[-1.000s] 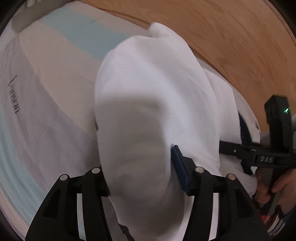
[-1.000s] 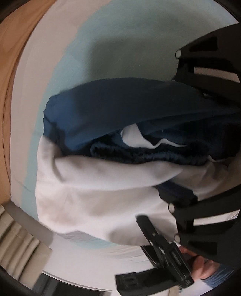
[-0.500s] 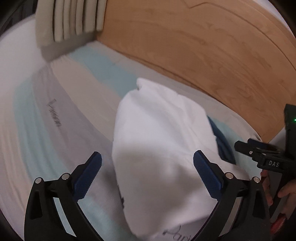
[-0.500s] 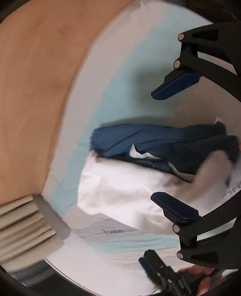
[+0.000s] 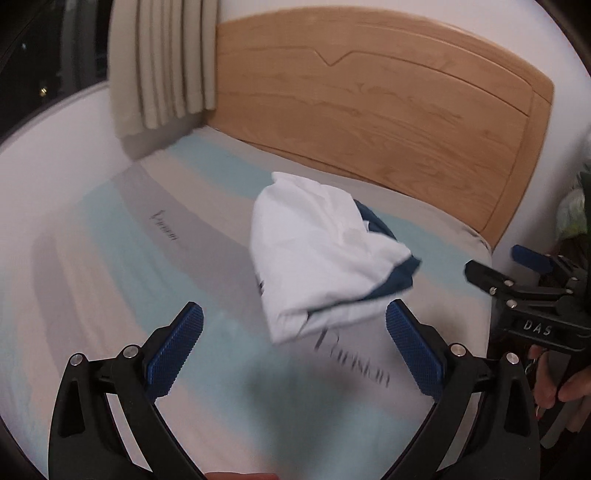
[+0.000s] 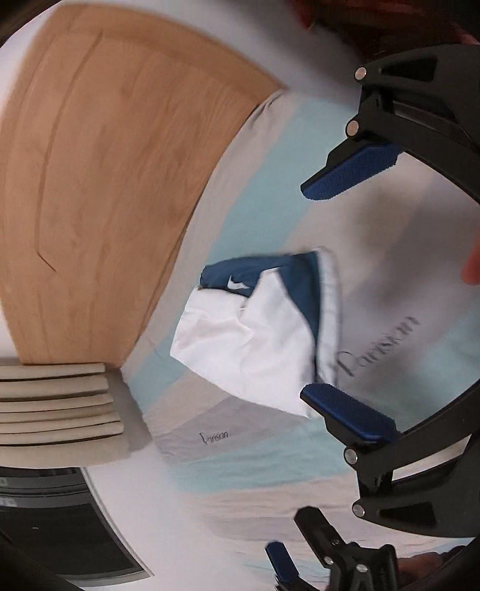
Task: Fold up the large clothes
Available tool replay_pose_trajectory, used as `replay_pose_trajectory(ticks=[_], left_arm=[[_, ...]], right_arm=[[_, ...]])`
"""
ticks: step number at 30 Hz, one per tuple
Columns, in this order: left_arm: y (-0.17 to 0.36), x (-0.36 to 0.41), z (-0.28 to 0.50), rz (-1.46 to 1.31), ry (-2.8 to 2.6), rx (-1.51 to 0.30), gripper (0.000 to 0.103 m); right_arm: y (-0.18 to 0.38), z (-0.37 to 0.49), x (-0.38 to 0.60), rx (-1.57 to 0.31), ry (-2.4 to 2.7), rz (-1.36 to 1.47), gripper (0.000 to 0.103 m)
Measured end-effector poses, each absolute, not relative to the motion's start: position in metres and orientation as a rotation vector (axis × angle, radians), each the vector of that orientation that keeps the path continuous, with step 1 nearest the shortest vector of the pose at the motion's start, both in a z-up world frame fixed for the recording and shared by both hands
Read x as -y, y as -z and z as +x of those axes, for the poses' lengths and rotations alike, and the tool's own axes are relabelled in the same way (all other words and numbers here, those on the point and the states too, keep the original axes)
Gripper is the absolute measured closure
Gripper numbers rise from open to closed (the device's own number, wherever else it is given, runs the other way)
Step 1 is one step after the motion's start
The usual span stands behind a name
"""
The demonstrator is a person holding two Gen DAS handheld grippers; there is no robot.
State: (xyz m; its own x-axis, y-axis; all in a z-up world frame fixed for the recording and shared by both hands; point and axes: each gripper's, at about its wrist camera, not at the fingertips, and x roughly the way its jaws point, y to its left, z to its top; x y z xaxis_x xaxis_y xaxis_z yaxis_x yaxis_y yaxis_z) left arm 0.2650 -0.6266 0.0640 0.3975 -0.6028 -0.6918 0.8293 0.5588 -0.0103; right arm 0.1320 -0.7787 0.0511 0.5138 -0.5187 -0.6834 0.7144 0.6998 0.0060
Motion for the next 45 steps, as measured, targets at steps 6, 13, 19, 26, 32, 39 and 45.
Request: replay_pose_trajectory(ticks=[6, 13, 19, 26, 32, 39, 45], left_arm=[[-0.087, 0.546, 0.202, 0.317, 0.905, -0.677, 0.006], [-0.076, 0.509, 0.146, 0.311, 0.894, -0.653, 0.006], [-0.036, 0.521, 0.134, 0.326, 0.864, -0.673, 0.006], [-0.013, 0.527, 0.118, 0.319, 0.845, -0.632, 0.006], [-0.014, 0.534, 0.114, 0.301, 0.863, -0.639, 0.006], [-0.013, 0.539, 0.118, 0.278, 0.845, -0.652, 0.006], [-0.013, 0.541, 0.117, 0.274, 0.84, -0.635, 0.006]], right_arm=[[-0.08, 0.062, 0.693, -0.663, 0.812, 0.286, 0.007], [-0.089, 0.012, 0.634, -0.637, 0.865, 0.225, 0.007], [-0.063, -0.001, 0.626, -0.619, 0.877, 0.202, 0.007], [-0.031, -0.01, 0.647, -0.603, 0.894, 0.205, 0.007], [-0.029, -0.013, 0.657, -0.597, 0.887, 0.217, 0.007], [-0.029, -0.013, 0.662, -0.608, 0.883, 0.211, 0.007], [-0.029, -0.011, 0.662, -0.612, 0.876, 0.206, 0.007]])
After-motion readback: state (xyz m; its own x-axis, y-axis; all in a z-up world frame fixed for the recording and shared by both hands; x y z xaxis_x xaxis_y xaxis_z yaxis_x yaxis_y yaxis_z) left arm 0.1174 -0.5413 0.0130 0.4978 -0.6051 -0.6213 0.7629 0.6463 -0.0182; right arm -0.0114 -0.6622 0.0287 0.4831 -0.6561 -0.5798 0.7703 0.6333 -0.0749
